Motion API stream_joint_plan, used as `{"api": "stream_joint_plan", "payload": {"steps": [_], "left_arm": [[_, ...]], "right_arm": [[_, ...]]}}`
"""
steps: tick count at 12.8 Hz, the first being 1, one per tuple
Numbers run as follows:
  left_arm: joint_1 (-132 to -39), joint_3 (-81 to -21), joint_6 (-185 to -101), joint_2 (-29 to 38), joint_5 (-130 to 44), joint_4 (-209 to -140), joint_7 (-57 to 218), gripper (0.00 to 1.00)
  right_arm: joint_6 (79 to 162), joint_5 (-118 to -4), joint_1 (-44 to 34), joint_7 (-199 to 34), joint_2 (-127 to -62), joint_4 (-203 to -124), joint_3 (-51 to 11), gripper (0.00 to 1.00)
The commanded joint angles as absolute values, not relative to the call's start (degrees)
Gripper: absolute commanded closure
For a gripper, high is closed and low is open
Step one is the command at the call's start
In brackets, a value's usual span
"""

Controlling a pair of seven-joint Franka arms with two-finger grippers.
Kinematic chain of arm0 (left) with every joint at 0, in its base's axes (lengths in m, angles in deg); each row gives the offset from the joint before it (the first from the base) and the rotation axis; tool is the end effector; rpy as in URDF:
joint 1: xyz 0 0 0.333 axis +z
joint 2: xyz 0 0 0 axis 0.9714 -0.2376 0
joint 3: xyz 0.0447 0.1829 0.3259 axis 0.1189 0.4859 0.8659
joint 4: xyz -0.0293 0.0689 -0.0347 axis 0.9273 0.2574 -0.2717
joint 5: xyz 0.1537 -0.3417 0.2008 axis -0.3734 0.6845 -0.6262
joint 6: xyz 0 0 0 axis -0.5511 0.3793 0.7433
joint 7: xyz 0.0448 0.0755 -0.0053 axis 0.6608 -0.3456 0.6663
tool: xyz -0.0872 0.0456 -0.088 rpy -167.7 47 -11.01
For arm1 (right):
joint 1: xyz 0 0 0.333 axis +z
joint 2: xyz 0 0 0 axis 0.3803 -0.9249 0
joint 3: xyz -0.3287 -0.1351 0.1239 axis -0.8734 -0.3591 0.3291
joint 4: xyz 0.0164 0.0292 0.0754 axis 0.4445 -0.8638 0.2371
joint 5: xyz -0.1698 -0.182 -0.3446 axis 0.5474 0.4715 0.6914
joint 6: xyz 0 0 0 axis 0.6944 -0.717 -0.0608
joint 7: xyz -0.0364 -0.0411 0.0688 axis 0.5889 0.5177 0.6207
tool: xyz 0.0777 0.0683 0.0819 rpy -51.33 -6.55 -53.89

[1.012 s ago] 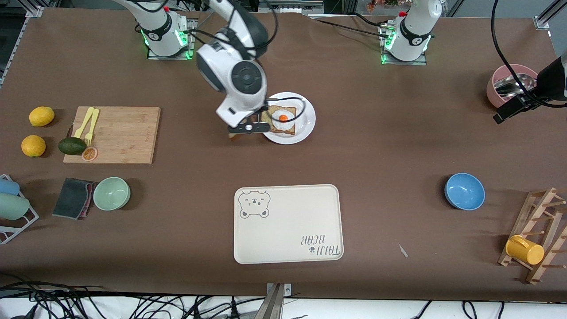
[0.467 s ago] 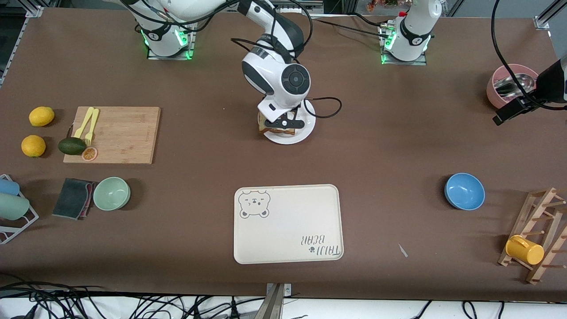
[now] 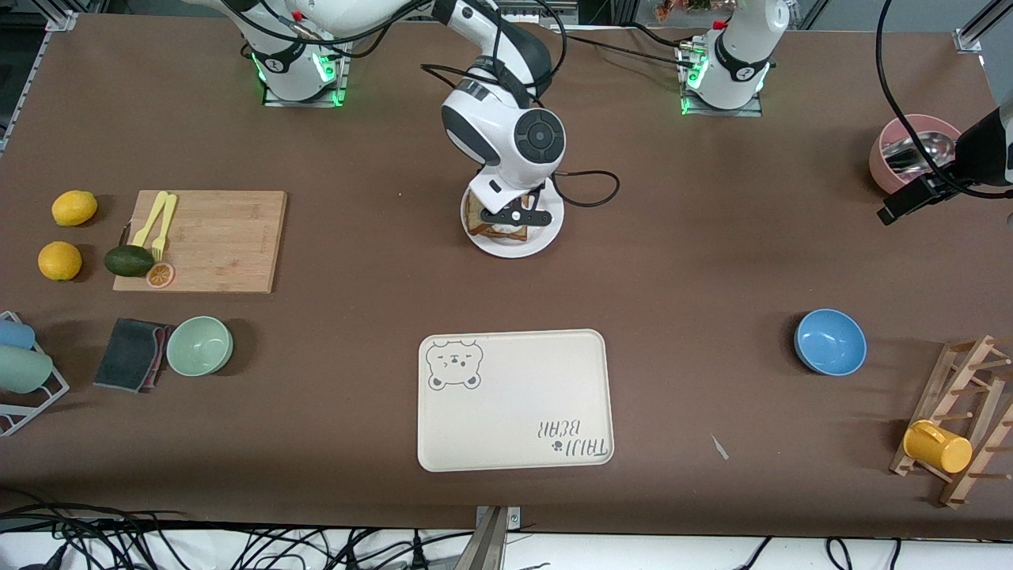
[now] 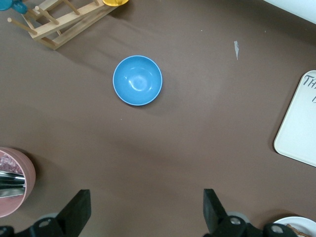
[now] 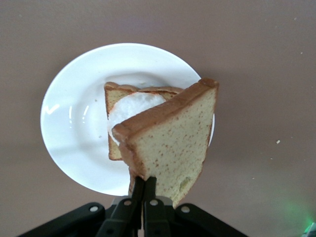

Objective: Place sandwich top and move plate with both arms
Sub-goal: 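Lay the bread slice onto the egg slice and open the right gripper, then withdraw the right gripper while the left gripper reaches toward the plate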

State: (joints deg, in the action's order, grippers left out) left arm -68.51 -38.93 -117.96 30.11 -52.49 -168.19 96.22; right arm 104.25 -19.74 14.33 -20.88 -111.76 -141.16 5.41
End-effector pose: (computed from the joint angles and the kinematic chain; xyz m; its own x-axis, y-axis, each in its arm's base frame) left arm 0.5887 0.0187 0.6384 0.9150 0.4033 -0.0070 0.4032 -0.9150 -0.0118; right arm 0.4729 0.5973 0.3167 0.9585 -0.0401 -0.2824 -0.0005 -0.9903 0.1389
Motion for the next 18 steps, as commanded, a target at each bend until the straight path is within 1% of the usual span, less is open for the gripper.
{"api": "stream_joint_plan", "payload": {"steps": [1, 3, 4, 5, 6, 7, 9, 11, 13, 14, 16, 18], "left_arm": [[-67.99, -39.23, -117.97, 29.93, -50.96, -167.49, 95.85, 0.0], [-67.99, -39.23, -117.97, 29.93, -50.7, -167.48, 95.94, 0.0], [-67.99, -39.23, -117.97, 29.84, -50.7, -167.66, 95.94, 0.0], [-67.99, -39.23, -117.97, 29.75, -50.61, -167.57, 95.94, 0.0], [-67.99, -39.23, -117.97, 29.58, -50.61, -167.57, 95.94, 0.0], [-67.99, -39.32, -117.97, 29.32, -50.61, -167.75, 95.85, 0.0], [-67.99, -39.32, -117.97, 29.05, -49.83, -167.57, 96.02, 0.0], [-67.9, -39.32, -117.97, 29.14, -49.47, -167.48, 95.94, 0.0], [-67.99, -39.32, -117.97, 29.05, -49.47, -167.48, 96.02, 0.0], [-67.99, -39.32, -118.06, 29.05, -49.47, -167.48, 96.02, 0.0], [-68.25, -39.32, -118.06, 28.53, -49.38, -167.48, 95.85, 0.0], [-68.43, -39.32, -118.06, 28.44, -49.38, -167.48, 95.06, 0.0]], "right_arm": [[103.21, -19.6, 15.09, -19.28, -113.68, -137.68, 5.14, 1.0], [103.04, -19.34, 15.18, -16.12, -114.12, -137.68, 5.14, 1.0], [102.6, -19.07, 15.18, -16.02, -114.03, -137.68, 4.97, 0.84], [102.43, -19.07, 15.18, -15.85, -114.03, -137.68, 4.97, 0.62], [102.42, -19.33, 15.0, -15.76, -113.94, -137.68, 4.88, 0.33], [101.99, -19.68, 14.31, -16.02, -113.51, -137.6, 4.88, 0.01], [98.75, -19.86, 12.11, -17.16, -112.54, -136.38, 4.97, 0.0], [97.07, -20.03, 8.43, -21.18, -109.47, -136.1, 4.97, 0.0], [96.19, -19.95, 4.82, -22.25, -105.0, -136.97, 4.62, 0.0], [96.01, -19.95, 3.85, -25.91, -103.24, -137.42, 3.31, 0.0], [93.74, -20.56, 2.88, -39.41, -100.77, -138.47, -1.86, 0.0], [91.62, -20.56, 2.87, -44.57, -97.78, -139.61, -6.96, 0.0]]}}
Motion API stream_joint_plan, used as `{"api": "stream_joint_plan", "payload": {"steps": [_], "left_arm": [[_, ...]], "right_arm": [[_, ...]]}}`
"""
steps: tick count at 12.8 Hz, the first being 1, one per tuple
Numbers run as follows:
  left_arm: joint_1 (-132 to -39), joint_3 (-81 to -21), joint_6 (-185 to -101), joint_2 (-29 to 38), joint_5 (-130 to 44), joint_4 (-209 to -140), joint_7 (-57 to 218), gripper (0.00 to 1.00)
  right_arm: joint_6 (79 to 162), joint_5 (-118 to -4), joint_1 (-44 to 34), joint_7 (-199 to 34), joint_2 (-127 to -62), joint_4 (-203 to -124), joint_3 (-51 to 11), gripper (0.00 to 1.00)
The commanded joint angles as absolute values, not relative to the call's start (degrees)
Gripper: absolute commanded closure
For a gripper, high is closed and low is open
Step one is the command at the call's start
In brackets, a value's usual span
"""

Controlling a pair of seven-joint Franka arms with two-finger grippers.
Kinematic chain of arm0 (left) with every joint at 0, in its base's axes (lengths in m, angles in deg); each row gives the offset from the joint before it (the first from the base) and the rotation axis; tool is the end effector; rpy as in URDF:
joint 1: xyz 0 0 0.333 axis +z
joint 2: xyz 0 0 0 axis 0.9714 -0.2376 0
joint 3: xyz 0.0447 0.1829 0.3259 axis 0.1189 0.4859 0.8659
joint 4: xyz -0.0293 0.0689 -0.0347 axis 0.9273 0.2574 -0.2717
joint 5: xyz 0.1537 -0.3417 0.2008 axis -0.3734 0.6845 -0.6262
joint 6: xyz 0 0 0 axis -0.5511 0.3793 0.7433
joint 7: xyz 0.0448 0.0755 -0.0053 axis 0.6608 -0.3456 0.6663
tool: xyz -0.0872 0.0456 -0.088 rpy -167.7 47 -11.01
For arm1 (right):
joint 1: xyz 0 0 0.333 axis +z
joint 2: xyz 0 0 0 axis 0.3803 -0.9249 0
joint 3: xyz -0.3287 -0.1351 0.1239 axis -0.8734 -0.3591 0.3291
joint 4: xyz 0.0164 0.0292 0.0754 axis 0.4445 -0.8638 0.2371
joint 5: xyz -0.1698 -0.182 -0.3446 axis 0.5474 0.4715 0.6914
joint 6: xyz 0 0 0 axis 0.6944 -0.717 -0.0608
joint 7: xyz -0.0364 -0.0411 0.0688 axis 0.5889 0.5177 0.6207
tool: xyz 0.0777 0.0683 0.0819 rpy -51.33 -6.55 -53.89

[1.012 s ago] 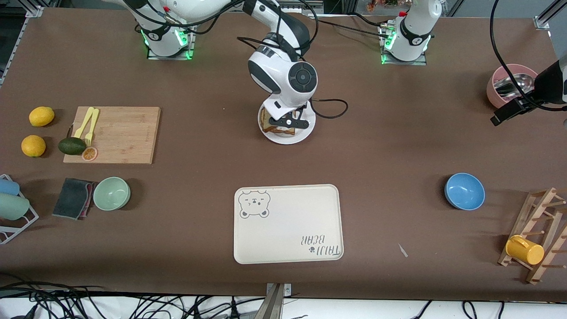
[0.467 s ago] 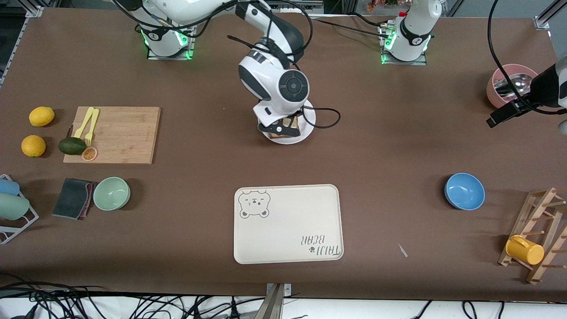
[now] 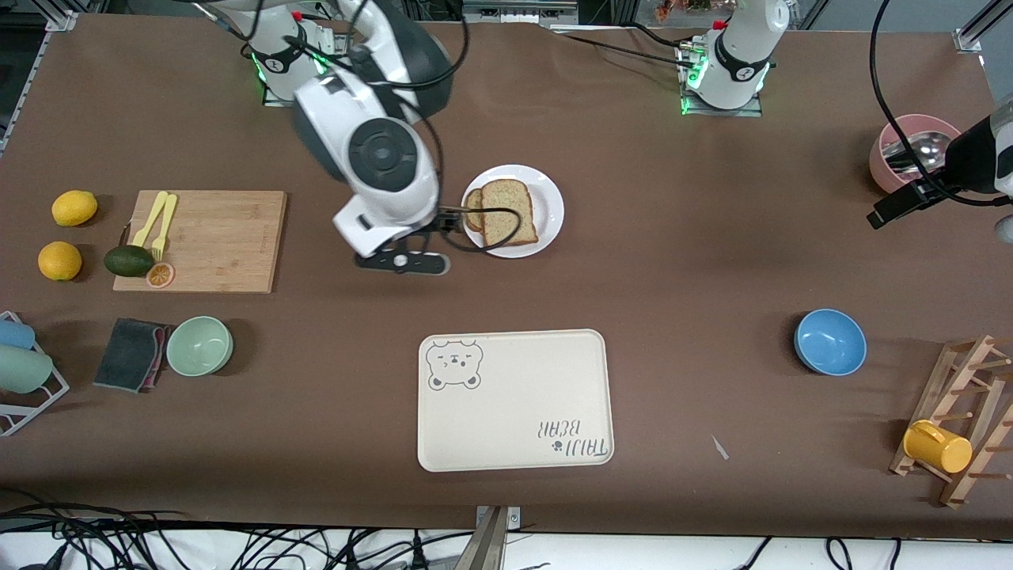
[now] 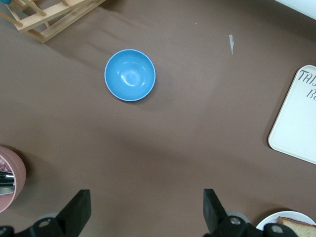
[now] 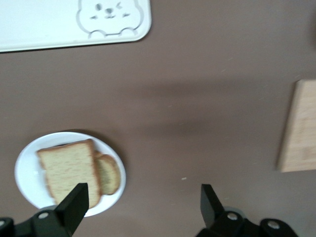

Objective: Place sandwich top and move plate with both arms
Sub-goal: 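Withdraw the right gripper while the left gripper reaches toward the plate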

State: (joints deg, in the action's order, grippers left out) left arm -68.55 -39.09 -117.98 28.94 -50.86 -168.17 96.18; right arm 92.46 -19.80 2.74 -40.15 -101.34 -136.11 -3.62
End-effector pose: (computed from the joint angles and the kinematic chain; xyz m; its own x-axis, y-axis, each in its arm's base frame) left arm 0.5950 0.0138 0.6267 0.9156 0.4003 -0.0367 0.4009 -0.9161 0.0092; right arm 0.6218 0.3999 0.4678 0.9776 -0.0395 -0.2069 -0.0136 -0.9921 0.1250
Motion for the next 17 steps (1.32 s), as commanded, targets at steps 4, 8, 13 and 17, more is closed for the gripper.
{"api": "stream_joint_plan", "payload": {"steps": [4, 8, 13, 17], "left_arm": [[-68.35, -39.41, -118.06, 26.07, -48.85, -166.52, 94.88, 0.0], [-67.12, -40.28, -115.34, 25.62, -49.56, -167.83, 83.38, 0.0], [-66.5, -40.46, -124.55, 29.84, -40.62, -181.44, 78.63, 0.0], [-66.58, -41.43, -133.09, 29.66, -28.3, -186.28, 78.8, 0.0]], "right_arm": [[93.54, -28.53, 2.87, -49.24, -94.61, -140.5, -18.82, 0.0], [93.28, -30.67, 2.7, -61.58, -92.41, -141.2, -26.03, 0.0], [92.67, -30.58, 0.77, -68.67, -89.51, -144.71, -28.78, 0.0], [92.67, -30.24, -2.48, -68.93, -87.23, -145.07, -28.43, 0.0]]}}
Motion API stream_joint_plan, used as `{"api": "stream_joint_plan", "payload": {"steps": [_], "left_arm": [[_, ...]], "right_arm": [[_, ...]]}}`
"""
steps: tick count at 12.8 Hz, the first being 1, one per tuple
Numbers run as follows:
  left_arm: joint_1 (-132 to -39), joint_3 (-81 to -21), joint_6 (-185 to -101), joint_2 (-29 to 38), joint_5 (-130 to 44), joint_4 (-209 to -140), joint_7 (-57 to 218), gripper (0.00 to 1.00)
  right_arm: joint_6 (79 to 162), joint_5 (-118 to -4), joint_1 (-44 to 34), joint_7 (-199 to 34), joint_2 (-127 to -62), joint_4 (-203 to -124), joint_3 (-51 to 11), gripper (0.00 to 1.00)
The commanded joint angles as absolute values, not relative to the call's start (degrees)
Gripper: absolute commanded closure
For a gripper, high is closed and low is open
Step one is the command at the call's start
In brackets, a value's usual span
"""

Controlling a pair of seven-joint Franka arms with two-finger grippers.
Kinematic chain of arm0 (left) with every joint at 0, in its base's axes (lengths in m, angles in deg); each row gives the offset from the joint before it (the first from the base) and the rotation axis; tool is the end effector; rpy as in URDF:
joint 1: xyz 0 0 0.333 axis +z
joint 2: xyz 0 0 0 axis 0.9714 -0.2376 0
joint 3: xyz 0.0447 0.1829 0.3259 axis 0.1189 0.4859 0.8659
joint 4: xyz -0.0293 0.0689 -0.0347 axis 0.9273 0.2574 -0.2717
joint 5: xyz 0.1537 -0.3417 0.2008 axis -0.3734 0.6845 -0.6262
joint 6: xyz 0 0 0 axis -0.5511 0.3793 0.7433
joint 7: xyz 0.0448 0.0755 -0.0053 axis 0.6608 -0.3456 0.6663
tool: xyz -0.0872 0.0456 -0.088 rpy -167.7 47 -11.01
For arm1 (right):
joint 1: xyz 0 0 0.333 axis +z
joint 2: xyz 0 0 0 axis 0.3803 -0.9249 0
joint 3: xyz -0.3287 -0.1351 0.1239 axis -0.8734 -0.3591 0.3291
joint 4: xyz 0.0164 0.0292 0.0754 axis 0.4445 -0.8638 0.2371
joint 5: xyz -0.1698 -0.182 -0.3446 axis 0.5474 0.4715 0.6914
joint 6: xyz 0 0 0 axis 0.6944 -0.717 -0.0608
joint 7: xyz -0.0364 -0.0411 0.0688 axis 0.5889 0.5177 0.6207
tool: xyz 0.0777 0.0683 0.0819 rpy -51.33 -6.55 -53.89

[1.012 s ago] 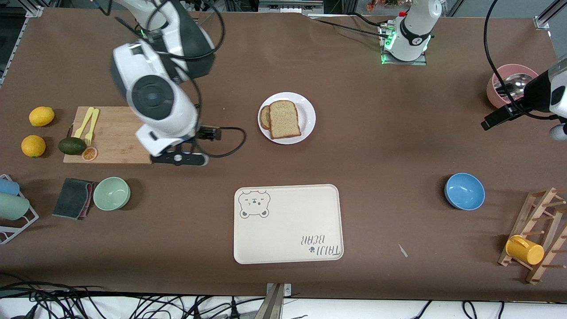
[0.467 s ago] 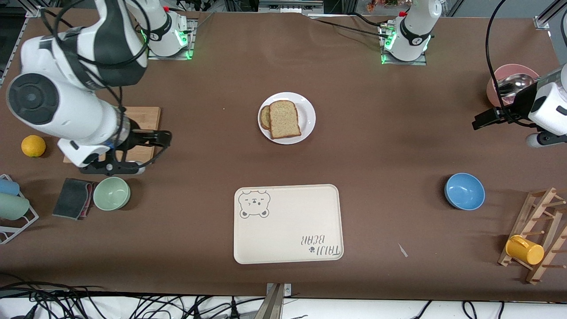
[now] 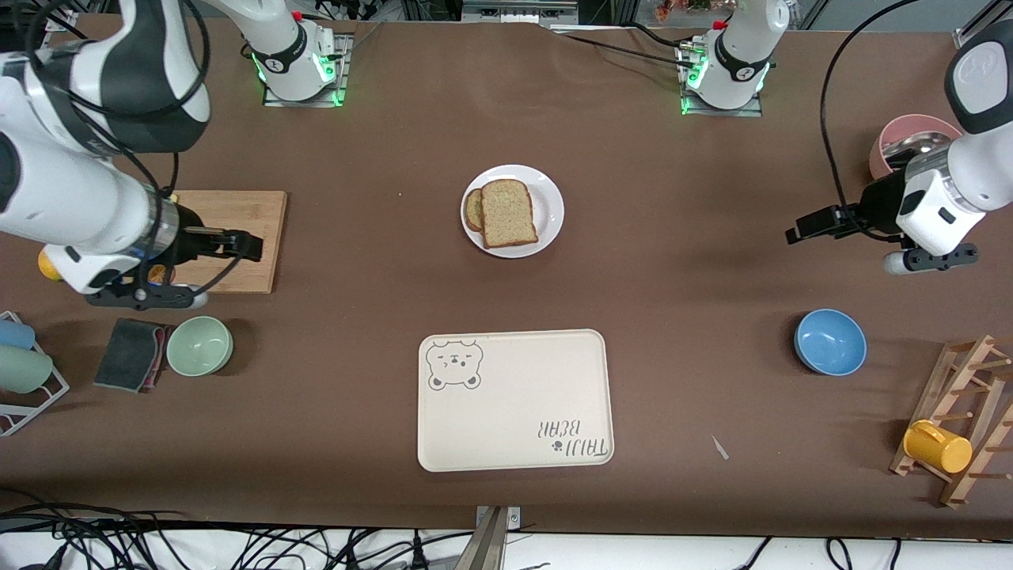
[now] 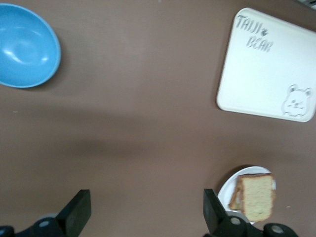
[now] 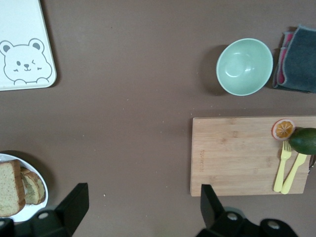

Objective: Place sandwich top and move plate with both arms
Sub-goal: 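Withdraw the right gripper while the left gripper reaches toward the plate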

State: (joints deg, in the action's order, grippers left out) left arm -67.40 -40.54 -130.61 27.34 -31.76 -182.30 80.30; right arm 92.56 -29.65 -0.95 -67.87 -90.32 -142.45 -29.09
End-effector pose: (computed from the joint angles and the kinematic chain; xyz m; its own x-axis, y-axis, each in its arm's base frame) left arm 0.5997 -0.0225 0.5098 0.9686 0.2088 -0.1347 0.2420 -0.9162 0.3193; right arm 0.6796 0.1238 0.5535 0.9868 -0.0391 -0.1574 -0.0377 -0.9992 0.0114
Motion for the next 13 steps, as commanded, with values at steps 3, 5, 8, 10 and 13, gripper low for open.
{"api": "stream_joint_plan", "payload": {"steps": [3, 5, 8, 10, 13], "left_arm": [[-66.94, -45.01, -139.82, 29.75, -25.15, -194.26, 76.88, 0.0], [-67.2, -47.66, -145.99, 28.97, -15.42, -198.93, 71.27, 0.0], [-69.38, -48.89, -147.15, 24.85, -2.14, -199.57, 62.56, 0.0], [-72.11, -49.68, -150.04, 20.2, 2.98, -199.48, 58.51, 0.0], [-75.37, -51.79, -154.71, 14.74, 5.63, -199.57, 56.39, 0.0]], "right_arm": [[92.66, -29.97, -3.71, -69.55, -86.26, -145.59, -28.34, 0.0], [93.19, -29.97, -11.22, -69.37, -85.91, -145.68, -22.15, 0.0], [93.9, -29.18, -16.37, -69.11, -84.15, -147.52, -17.19, 0.0], [94.07, -24.72, -20.56, -68.93, -81.0, -150.15, -11.86, 0.0], [105.96, -21.97, -25.07, -68.67, -71.17, -164.87, -5.67, 0.0]]}}
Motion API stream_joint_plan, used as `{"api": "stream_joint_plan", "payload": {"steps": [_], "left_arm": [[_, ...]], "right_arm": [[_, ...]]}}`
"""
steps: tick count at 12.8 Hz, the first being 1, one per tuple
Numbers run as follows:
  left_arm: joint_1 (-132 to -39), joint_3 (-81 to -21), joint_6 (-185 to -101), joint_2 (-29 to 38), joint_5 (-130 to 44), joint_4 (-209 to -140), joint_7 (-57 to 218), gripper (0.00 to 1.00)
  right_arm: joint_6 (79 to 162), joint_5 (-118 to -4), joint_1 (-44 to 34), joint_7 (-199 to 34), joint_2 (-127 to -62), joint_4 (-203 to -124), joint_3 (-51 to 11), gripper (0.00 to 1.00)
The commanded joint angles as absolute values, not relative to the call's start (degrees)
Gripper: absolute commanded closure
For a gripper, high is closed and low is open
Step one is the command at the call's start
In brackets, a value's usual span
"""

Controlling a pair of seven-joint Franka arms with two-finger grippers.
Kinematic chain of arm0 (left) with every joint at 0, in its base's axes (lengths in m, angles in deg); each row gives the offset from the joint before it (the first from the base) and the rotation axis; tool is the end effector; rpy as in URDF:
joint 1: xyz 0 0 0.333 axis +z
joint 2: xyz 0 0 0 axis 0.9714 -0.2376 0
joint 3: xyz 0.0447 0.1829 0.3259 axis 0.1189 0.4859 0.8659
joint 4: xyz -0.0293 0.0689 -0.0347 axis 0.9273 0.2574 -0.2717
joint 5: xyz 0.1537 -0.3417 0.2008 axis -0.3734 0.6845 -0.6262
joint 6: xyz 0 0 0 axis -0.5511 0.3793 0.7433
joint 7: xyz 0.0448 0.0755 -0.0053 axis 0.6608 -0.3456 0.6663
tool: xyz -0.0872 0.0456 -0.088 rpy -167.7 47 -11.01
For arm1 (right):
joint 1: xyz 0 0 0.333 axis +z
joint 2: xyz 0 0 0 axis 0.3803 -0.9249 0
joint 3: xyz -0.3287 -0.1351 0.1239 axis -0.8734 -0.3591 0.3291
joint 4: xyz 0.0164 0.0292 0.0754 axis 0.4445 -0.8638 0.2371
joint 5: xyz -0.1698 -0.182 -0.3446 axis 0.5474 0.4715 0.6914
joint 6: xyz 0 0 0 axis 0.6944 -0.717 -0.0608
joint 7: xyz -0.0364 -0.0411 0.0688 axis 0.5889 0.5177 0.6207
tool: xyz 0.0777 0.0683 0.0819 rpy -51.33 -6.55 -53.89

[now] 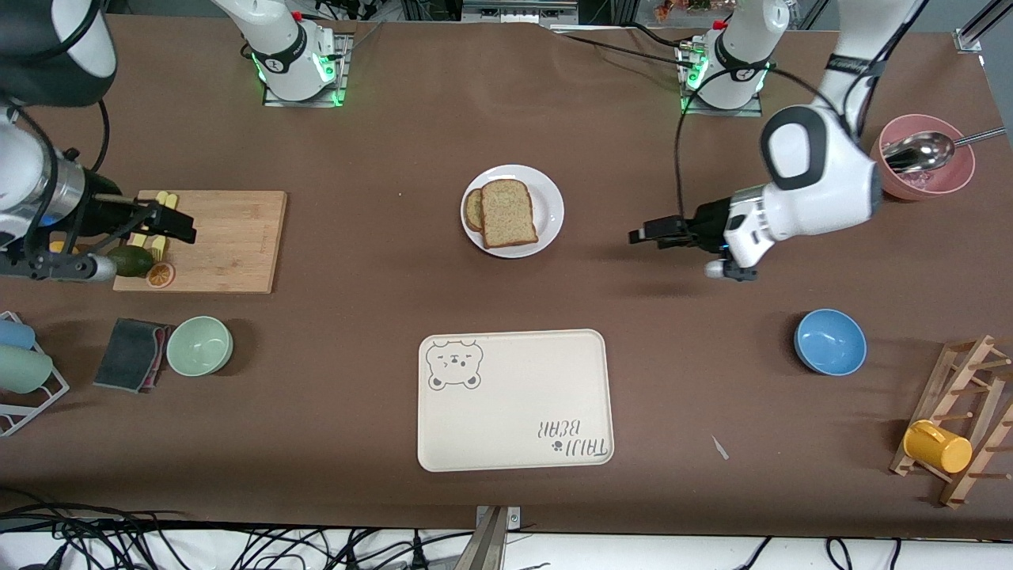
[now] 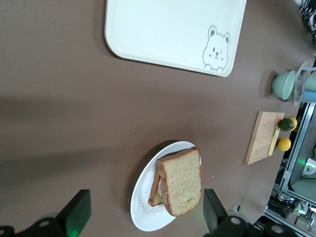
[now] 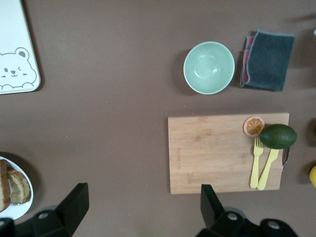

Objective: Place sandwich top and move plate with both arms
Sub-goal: 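Grip the white plate rim with the left gripper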

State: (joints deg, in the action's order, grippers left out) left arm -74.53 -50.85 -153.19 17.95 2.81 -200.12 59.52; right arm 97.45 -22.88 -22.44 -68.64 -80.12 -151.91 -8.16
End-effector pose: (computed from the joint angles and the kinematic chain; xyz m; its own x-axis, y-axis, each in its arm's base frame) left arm 0.5516 -0.2016 0.3144 0.9779 0.0582 -0.2008 0.1809 -0.7173 0.6729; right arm 0.6412 0.0626 0.5917 0.9969 -0.0392 -0.0681 -0.0385 -0.9992 0.0114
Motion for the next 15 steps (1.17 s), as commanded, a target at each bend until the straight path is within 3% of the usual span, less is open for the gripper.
{"api": "stream_joint_plan", "payload": {"steps": [1, 6, 15], "left_arm": [[-75.37, -52.84, -154.8, 13.24, 9.03, -199.56, 53.69, 0.0], [-76.69, -53.12, -154.71, 7.97, 14.94, -199.65, 44.98, 0.0], [-79.59, -54.96, -159.1, 2.07, 27.69, -204.74, 25.98, 0.02]], "right_arm": [[107.94, -21.97, -24.99, -68.75, -70.36, -167.19, -7.15, 0.0], [108.57, -27.5, -24.81, -68.84, -71.13, -166.08, -12.59, 0.0], [107.7, -26.72, -24.46, -69.63, -74.39, -162.56, -12.7, 0.0]]}}
